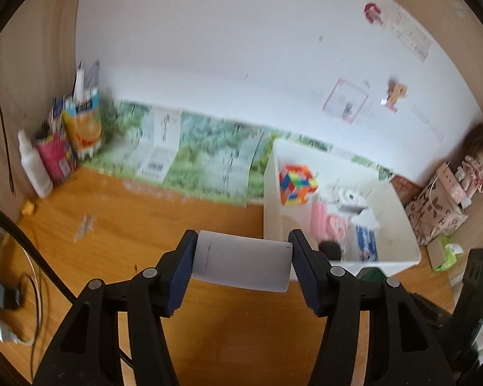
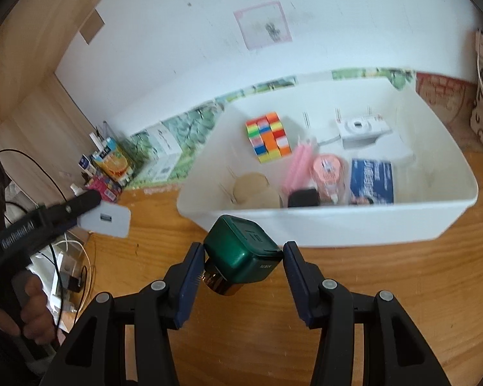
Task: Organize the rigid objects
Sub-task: 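Lift the charger and green cap with both grippers and carry them over the bin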
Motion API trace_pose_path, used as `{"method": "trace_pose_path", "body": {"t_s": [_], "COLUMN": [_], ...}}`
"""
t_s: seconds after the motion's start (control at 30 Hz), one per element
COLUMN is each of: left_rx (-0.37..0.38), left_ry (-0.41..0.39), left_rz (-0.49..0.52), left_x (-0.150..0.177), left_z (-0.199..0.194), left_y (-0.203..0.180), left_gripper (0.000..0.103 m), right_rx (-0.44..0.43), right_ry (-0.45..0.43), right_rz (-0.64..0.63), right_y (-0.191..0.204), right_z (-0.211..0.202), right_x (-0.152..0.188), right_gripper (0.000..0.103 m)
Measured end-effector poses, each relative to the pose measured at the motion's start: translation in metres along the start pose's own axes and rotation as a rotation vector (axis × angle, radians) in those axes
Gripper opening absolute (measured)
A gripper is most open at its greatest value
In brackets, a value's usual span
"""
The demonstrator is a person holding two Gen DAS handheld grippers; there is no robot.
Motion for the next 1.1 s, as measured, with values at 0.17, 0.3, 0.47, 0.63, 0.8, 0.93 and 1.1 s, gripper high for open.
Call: {"method": "trace_pose_path", "body": {"t_s": [0.17,0.3,0.47,0.63,0.8,0.93,1.1], "left_rx": [0.013,0.034,0.063,0.089,0.117,0.123,0.146], "left_ry": [-0.046,-0.069,-0.089,-0.116,-0.108,-0.08,-0.039], "left_rz": [0.041,0.069,0.091,0.129,0.146,0.158,0.19], "left_x": [-0.021,-0.035,-0.054,-0.071,-0.077,-0.076,-0.072], "left_z": [-0.007,-0.005,0.003,0.011,0.024,0.038,0.057], "left_y": [-0.014,-0.026,-0.042,-0.061,-0.074,-0.081,-0.091], "left_gripper": [0.061,0.061,0.061,0.061,0.061,0.061,0.061], "right_rx": [-0.049,-0.06,-0.034,-0.008,0.024,0.052,0.071], "right_ry": [-0.056,-0.1,-0.159,-0.205,-0.225,-0.217,-0.191], "right_rz": [0.015,0.01,-0.007,-0.018,-0.041,-0.07,-0.09], "right_y": [0.007,0.01,0.007,0.002,0.0,0.0,-0.001], "right_z": [-0.002,-0.003,0.0,0.007,0.016,0.025,0.035], "right_x": [-0.013,-0.026,-0.042,-0.055,-0.059,-0.059,-0.058], "right_gripper": [0.051,0.051,0.051,0.051,0.051,0.051,0.051]}}
Point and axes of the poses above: each gripper's, at about its wrist camera, not at the fingertips, and z roughly the way its jaws point, y to its left, x to its underside, the point moved 6 cm from there along z, roughly the way its jaws point, and after that the axes turned 5 degrees about y, right-handed, at the moved point
